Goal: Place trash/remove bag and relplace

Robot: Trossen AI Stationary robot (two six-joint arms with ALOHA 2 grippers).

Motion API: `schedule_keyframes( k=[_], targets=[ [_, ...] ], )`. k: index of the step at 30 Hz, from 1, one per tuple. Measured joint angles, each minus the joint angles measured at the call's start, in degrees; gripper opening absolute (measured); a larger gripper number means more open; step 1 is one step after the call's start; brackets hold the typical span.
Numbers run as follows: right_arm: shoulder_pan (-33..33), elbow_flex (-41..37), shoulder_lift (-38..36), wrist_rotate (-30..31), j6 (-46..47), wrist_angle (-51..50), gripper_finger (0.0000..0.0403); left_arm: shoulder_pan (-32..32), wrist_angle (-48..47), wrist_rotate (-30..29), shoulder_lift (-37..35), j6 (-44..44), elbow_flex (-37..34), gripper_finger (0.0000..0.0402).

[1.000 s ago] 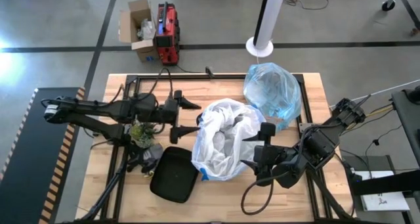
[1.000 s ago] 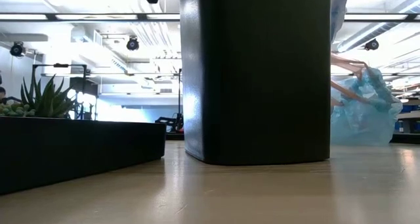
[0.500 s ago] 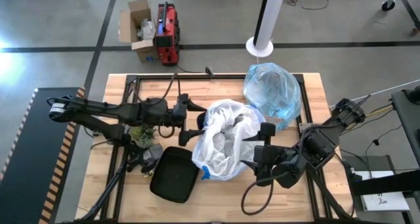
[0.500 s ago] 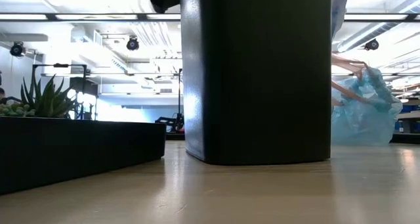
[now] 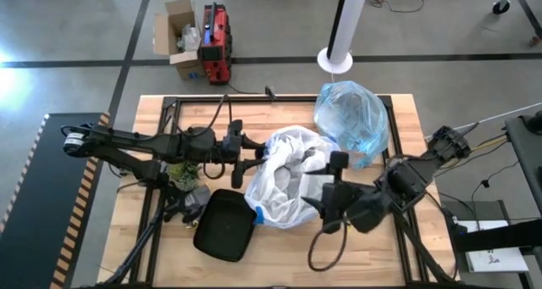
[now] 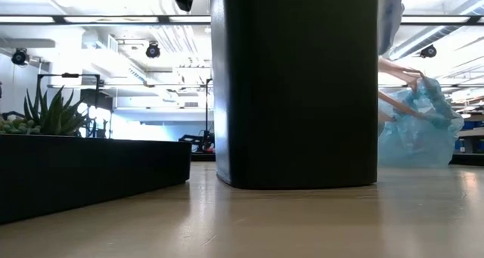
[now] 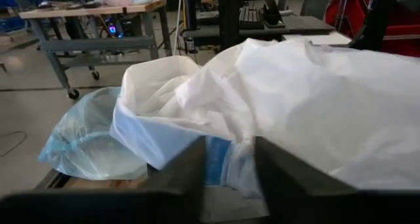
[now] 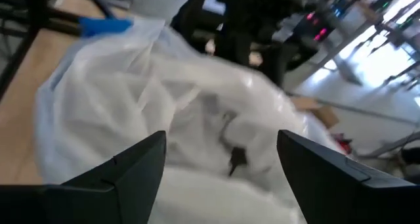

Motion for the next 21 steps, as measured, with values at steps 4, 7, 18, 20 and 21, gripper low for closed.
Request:
schedule_keyframes(
  k=[4,7,18,20,21],
  targets=[
    [-4.3,-0.1,0.1,-0.4,-7.8,4.0,0.0270,0.0,0.2,-0.1,0.0,1.8,0.2,0.0017],
    [-8.3,-0.1,0.1,-3.5,-11.2,5.9,0.0265,-0.1,-1.3,-0.1,-0.9,2.7,1.4,0.0017],
    [-20.1,-0.1,1.2,-18.5,-19.2,6.8,0.0254,-0.2,-9.6,-1.5,-8.3,5.4,4.9,0.0003],
    [-21.4,-0.1,1.3,-21.5,-19.9,6.7,0.0254,-0.2,-12.0,-1.5,-9.5,4.6,4.8,0.0001],
    [-22.2,0.0,1.3,-24.7,-19.5,6.3,0.0254,-0.2,-12.9,-1.5,-10.0,4.0,4.8,0.0001]
  ],
)
